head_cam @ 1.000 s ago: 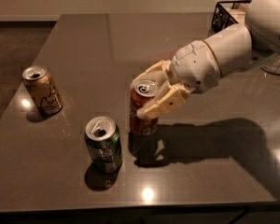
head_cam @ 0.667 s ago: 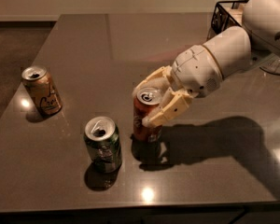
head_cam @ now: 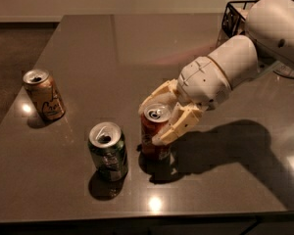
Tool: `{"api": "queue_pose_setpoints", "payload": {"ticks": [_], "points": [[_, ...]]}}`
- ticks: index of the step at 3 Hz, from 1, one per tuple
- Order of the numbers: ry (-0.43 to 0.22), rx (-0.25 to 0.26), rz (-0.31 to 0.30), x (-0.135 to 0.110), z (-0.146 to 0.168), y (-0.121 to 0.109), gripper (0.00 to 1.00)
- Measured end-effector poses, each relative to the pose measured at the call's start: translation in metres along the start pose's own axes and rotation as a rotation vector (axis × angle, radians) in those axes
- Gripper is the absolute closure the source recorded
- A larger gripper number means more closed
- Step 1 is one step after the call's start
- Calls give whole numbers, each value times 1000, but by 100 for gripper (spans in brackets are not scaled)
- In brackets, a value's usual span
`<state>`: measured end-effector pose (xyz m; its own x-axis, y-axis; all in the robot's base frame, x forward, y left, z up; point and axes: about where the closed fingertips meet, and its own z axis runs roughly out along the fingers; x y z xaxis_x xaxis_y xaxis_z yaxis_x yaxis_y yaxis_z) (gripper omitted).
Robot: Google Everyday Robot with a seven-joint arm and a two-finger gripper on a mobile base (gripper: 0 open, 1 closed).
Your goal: Move coke can near green can
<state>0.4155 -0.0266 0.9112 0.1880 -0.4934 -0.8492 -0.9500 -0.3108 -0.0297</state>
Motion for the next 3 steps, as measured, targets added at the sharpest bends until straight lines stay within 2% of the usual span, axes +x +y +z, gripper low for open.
{"api": "queue_pose_setpoints", "payload": {"ticks": [1,3], "points": [[8,-17,-6,2,6,3,60],[8,-12,-10,0,9,0,14]]}}
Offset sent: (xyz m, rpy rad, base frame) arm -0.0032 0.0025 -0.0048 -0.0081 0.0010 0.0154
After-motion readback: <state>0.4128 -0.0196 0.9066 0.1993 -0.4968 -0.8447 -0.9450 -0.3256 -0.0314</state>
